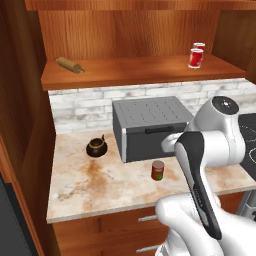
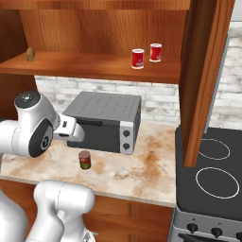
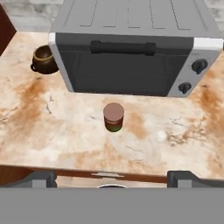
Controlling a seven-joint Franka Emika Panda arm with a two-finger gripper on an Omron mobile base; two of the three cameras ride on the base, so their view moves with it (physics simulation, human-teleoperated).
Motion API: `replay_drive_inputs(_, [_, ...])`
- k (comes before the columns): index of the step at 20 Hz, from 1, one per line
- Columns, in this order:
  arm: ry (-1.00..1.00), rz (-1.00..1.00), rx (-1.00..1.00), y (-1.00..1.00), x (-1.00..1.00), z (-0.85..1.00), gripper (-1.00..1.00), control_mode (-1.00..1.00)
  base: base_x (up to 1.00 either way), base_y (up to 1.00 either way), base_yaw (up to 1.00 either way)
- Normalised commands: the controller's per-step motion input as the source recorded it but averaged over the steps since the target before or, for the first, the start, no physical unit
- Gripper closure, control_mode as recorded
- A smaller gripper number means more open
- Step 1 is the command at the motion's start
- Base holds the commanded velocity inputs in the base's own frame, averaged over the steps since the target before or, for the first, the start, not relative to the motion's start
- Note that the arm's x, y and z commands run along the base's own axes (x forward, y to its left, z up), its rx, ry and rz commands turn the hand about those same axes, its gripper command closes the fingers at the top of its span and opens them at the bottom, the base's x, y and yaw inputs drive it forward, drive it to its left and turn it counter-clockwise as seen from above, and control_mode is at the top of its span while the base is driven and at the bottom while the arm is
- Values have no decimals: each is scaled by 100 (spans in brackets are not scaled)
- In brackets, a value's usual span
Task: Pick the cans from the counter and place them in their designated side in the cabinet.
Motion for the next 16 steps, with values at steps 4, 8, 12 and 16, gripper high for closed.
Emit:
replay_drive_inputs(4, [0,-1,0,0,13,-25,-100,-100,0,0,0])
replay_drive_inputs(8, [0,-1,0,0,14,-27,-100,-100,0,0,0])
replay_drive_inputs(12, [0,-1,0,1,16,-28,-100,-100,0,0,0])
replay_drive_inputs(16, [0,-1,0,0,17,-24,-100,-100,0,0,0])
